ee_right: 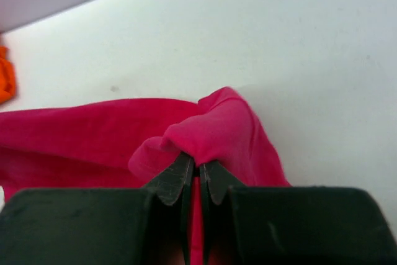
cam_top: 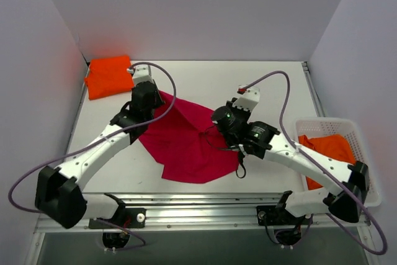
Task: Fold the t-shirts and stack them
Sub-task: Flatten the tshirt out
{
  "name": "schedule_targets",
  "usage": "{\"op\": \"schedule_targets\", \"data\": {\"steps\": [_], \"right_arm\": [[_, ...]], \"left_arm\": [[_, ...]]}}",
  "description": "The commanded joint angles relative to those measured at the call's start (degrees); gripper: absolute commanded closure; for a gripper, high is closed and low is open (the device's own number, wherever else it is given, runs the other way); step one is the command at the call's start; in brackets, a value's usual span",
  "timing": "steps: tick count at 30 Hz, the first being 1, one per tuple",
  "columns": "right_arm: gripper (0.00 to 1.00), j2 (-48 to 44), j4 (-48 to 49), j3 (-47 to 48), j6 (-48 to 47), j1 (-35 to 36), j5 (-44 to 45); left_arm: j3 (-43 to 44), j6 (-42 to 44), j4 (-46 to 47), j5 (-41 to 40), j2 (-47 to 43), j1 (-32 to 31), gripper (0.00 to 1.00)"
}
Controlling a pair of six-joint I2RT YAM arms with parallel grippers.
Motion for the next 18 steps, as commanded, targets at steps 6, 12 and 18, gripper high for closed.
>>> {"op": "schedule_targets", "data": {"steps": [6, 12, 18], "right_arm": [[1.00, -16.4, 1.1, 4.8, -16.0, 5.7, 3.4], [1.00, -26.6, 1.9, 11.4, -23.6, 7.0, 2.1], [1.00, -27.7, 3.0, 21.6, -28.8, 6.9, 3.4]], "left_arm": [[4.1, 5.1, -12.8, -5.8, -23.4, -6.5, 0.98], [12.8, 7.3, -21.3, -5.5, -32.3, -8.5, 0.98], [21.9, 10.0, -23.4, -2.5, -34.7, -8.8, 0.98]]}}
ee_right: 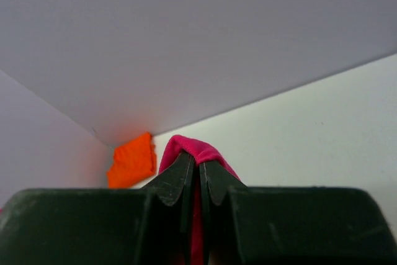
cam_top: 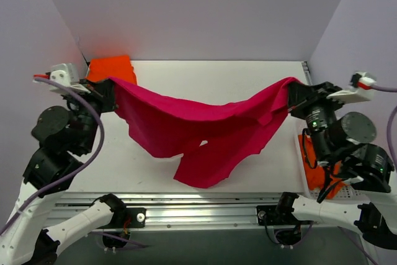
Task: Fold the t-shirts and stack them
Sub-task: Flatten the tshirt out
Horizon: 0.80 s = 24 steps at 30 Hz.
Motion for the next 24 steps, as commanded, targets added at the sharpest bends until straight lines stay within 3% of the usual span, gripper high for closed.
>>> {"op": "schedule_targets", "data": {"steps": [1, 6, 9, 16, 19, 20, 21, 22, 24], "right_arm": [[1.00, 1.9, 3.3, 7.4, -6.0, 0.3, 1.6], [1.00, 6.2, 9.4, 13.2, -11.9, 0.4, 1.9], [1.00, 10.6, 12.6, 17.1, -15.1, 0.4, 7.0], [1.00, 25.5, 19.3, 26.2, -24.6, -2.1, 13.6], [1.00, 32.0, 9.3, 30.5, -16.5, -14.0, 3.7], [1.00, 33.5, 6.6, 30.3, -10.6, -17.7, 0.0], [1.00, 35.7, 6.5, 28.1, -8.4, -23.8, -3.3], [1.00, 36.8, 6.8, 26.2, -6.6, -26.0, -7.8], [1.00, 40.9, 9.1, 20.9, -2.7, -29.7, -11.0]], "left_arm": [[7.5, 3.2, -1.8, 2.8, -0.8, -0.2, 0.98], [14.0, 5.8, -0.5, 3.8, 1.6, -0.2, 0.98], [16.9, 7.6, 1.4, 4.7, 4.2, -0.2, 0.98], [21.6, 9.6, 3.4, 3.4, 13.1, 0.3, 0.98], [19.5, 6.8, 4.6, 7.6, 17.0, 4.6, 0.98], [18.4, 5.3, 4.9, 10.1, 18.8, 9.3, 0.98], [15.7, 3.6, 6.3, 13.1, 19.8, 11.9, 0.98], [14.0, 0.6, 7.5, 18.3, 20.9, 14.3, 0.98], [11.3, -1.1, 11.0, 20.6, 25.4, 18.2, 0.98]]}}
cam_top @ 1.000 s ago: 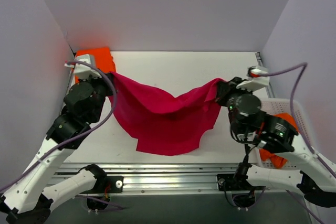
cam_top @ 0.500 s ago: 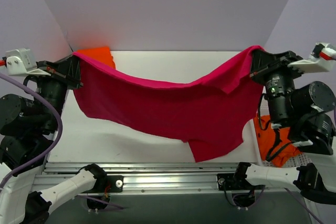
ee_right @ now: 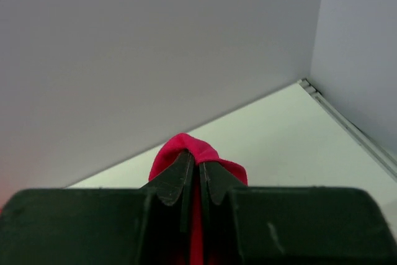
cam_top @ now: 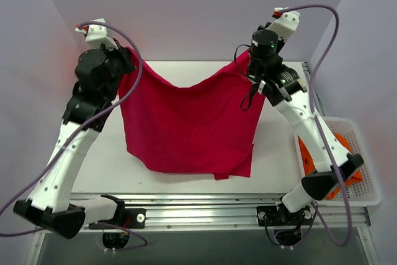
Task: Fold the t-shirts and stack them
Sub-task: Flatten the tshirt out
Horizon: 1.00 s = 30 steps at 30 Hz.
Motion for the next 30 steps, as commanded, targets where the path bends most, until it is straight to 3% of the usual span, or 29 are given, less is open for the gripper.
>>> {"op": "schedule_targets", "data": {"steps": [1, 5, 8, 10, 14, 16, 20, 29, 30], "right_arm": [[1.00, 5.0, -0.1, -5.3, 9.2, -7.9, -10.1], [1.00, 18.5, 2.5, -4.7, 13.6, -13.5, -15.3], [1.00, 37.4, 1.6, 5.1, 15.3, -16.0, -18.2], [1.00, 44.9, 1.1, 15.9, 15.5, -17.0, -21.0], [1.00, 61.6, 1.3, 33.6, 14.9, -17.7, -24.7], [1.00, 64.2, 4.1, 37.7, 14.6, -18.1, -26.1], [1.00, 63.3, 13.3, 32.1, 16.1, -19.9, -29.7], [1.00, 63.7, 24.1, 29.2, 15.9, -20.0, -25.2], [0.96, 63.9, 25.4, 29.3, 15.8, -20.0, -24.7]], "left_arm": [[-4.6, -5.6, 6.7, 9.2, 6.2, 5.4, 0.98], [-4.2, -8.1, 12.0, 12.8, 23.2, 9.6, 0.98], [1.6, -9.5, 14.1, 13.9, 37.6, 12.3, 0.98], [9.3, -10.7, 14.0, 14.8, 48.0, 13.9, 0.98], [23.3, -12.0, 10.6, 16.3, 60.5, 15.5, 0.98], [28.6, -12.1, 8.1, 15.9, 65.8, 15.9, 0.98], [41.2, -12.8, 3.3, 14.0, 72.2, 16.5, 0.98], [41.2, -17.6, 4.9, 6.8, 74.2, 18.3, 0.98], [42.6, -17.6, 3.8, 6.6, 74.8, 18.4, 0.98]]}}
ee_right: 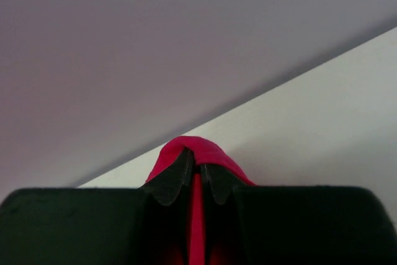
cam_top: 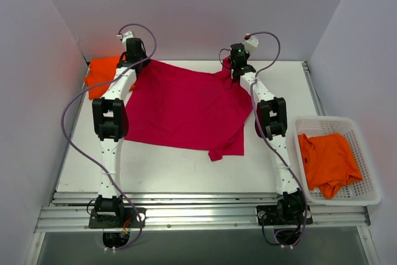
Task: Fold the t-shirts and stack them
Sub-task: Flatten the tshirt out
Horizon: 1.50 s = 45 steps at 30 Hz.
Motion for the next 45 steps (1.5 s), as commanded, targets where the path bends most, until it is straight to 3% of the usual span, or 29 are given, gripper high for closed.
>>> {"op": "schedule_targets", "data": {"steps": [1, 4, 5, 8, 11, 14, 15, 17, 18, 22, 26, 30, 35, 37, 45], "right_arm": [[0.94, -2.2, 7.1, -0.5, 0.2, -0.3, 3.0], [0.76, -0.9, 7.3, 0.6, 0.4, -0.3, 6.2], [0.54, -0.7, 7.3, 0.7, 0.9, -0.3, 7.3], [0.21, 0.0, 7.2, 0.7, 1.4, -0.5, 10.4], [0.11, 0.0, 7.1, 0.4, 2.0, -0.7, 12.8], [0.11, -1.2, 7.2, -0.8, 2.1, -0.9, 13.2], [0.11, -2.8, 7.3, -1.7, 1.8, -0.9, 13.5], [0.11, -5.5, 7.8, -6.1, 1.6, -0.7, 14.6], [0.11, -9.1, 8.2, -8.4, 1.6, -0.6, 15.1], [0.12, -20.9, 11.3, -23.2, 1.7, 0.2, 18.3], [0.11, -32.7, 11.6, -39.9, 3.2, 2.7, 22.8], [0.12, -45.7, 6.3, -51.5, 8.3, 5.3, 25.9], [0.12, -56.1, -0.1, -65.5, 16.6, 9.6, 27.7], [0.12, -60.1, -2.7, -71.3, 20.5, 10.9, 26.9], [0.15, -76.9, -10.5, -88.9, 24.3, 14.3, 16.9]], "left_arm": [[3.4, -1.9, -0.4, -3.7, 0.8, 1.5, 0.98], [6.7, -3.2, -4.7, -7.0, 2.5, 1.9, 0.98], [6.8, -3.7, -5.2, -7.9, 2.7, 2.2, 0.98], [6.7, -6.4, -6.6, -11.4, 3.3, 3.1, 0.98], [5.9, -10.0, -7.4, -10.8, 3.5, 4.2, 0.98], [5.4, -11.4, -6.8, -9.4, 3.3, 4.7, 0.63], [5.4, -11.1, -5.6, -9.3, 2.6, 4.6, 0.33], [5.7, -10.1, -4.3, -8.0, 1.3, 4.5, 0.00], [5.8, -9.6, -4.1, -7.6, 0.7, 4.4, 0.06], [3.2, -6.0, -3.4, -8.5, -5.5, 3.2, 0.06], [-12.5, -3.1, 5.2, -10.4, -21.5, 0.8, 0.06], [-32.8, -2.3, 7.6, -14.3, -34.3, -2.8, 0.06], [-54.4, -7.3, 10.6, -19.5, -48.1, -7.6, 0.05], [-61.9, -9.9, 10.8, -18.9, -50.3, -8.7, 0.04], [-74.1, -13.3, 8.7, -18.1, -52.6, -10.4, 0.00]]}}
